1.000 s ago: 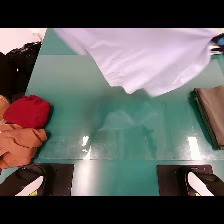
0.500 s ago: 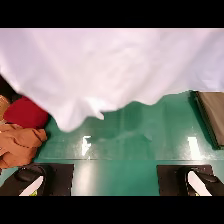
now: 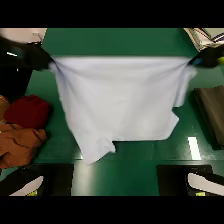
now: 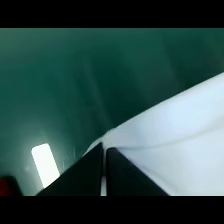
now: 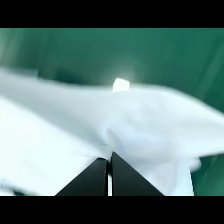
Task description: Fold the shirts.
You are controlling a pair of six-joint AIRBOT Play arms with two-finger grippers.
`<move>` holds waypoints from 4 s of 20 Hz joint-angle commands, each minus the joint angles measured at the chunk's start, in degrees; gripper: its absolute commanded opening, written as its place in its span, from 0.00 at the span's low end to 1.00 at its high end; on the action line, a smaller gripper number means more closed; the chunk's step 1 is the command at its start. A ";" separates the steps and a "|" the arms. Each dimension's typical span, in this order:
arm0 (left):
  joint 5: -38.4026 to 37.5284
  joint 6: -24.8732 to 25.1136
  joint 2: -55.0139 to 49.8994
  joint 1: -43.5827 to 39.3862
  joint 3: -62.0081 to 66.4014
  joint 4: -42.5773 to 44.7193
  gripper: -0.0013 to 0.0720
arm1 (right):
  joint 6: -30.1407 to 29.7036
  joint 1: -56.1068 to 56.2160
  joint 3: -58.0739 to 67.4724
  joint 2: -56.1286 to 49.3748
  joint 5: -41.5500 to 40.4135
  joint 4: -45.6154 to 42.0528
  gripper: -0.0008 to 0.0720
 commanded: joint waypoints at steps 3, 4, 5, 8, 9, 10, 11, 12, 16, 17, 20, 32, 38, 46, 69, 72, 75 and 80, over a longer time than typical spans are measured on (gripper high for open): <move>18.03 -2.84 -17.20 0.00 -8.70 10.95 0.05 | 0.61 4.81 -6.10 -16.35 -10.93 -5.11 0.03; 21.53 -2.84 -19.26 0.07 -8.70 11.21 0.05 | 0.61 4.81 -5.22 -18.43 -12.72 -4.98 0.03; 24.57 -2.97 -20.98 0.50 -8.70 11.17 0.05 | 0.63 4.81 -3.80 -20.44 -14.01 -5.01 0.03; 28.28 -8.35 -23.65 2.64 -8.72 10.95 0.05 | 0.66 4.81 0.70 -24.48 -15.82 -4.98 0.03; 28.37 -9.75 -24.11 3.17 -8.72 10.75 0.05 | 0.63 4.87 2.21 -25.66 -16.06 -4.90 0.03; 28.11 -9.92 -24.26 3.43 -8.72 10.47 0.05 | 0.66 4.98 3.65 -26.69 -15.98 -4.90 0.03; 27.65 -9.90 -24.26 3.41 -8.72 10.56 0.18 | 0.66 5.31 4.92 -27.58 -15.96 -4.92 0.04; 27.47 -9.97 -24.26 3.41 -8.72 10.40 0.52 | 0.66 5.29 5.73 -28.09 -16.09 -4.90 0.08; 23.23 -9.94 -23.69 3.67 -7.85 10.78 0.64 | 0.63 5.18 8.83 -28.28 -14.05 -4.98 0.51; 19.82 -9.92 -23.02 4.28 -6.82 10.78 0.64 | 0.61 4.63 9.62 -27.58 -11.50 -4.94 0.51; 8.20 -9.70 -18.27 8.31 -6.40 10.78 0.61 | -2.14 2.95 6.93 -22.14 -5.99 -4.96 0.50; 6.45 -9.27 -0.46 11.74 -43.01 -4.74 0.61 | -6.27 -6.47 -30.29 10.01 -11.23 -4.92 0.51; 16.61 -9.29 -0.52 11.74 -49.66 -13.79 0.61 | -6.29 -7.80 -37.73 17.97 -11.63 -5.38 0.51; 18.95 -9.38 -0.39 11.74 -48.15 -15.28 0.05 | -5.90 -7.87 -41.51 20.28 -7.06 -11.32 0.51; 13.22 -3.89 2.62 11.74 -38.97 -15.45 0.05 | -0.85 -5.86 -62.79 17.79 -21.46 5.40 0.03; 12.87 -3.89 11.26 11.74 -33.55 -14.32 0.05 | -0.81 -6.05 -51.91 23.76 -21.81 5.40 0.03; 13.38 -3.85 18.73 11.74 -20.65 -13.88 0.05 | -0.83 -9.68 -37.35 29.68 -24.59 5.27 0.03; 14.93 -3.82 22.34 11.74 6.25 -13.94 0.05 | -3.58 -18.84 -11.67 33.73 -25.53 5.01 0.03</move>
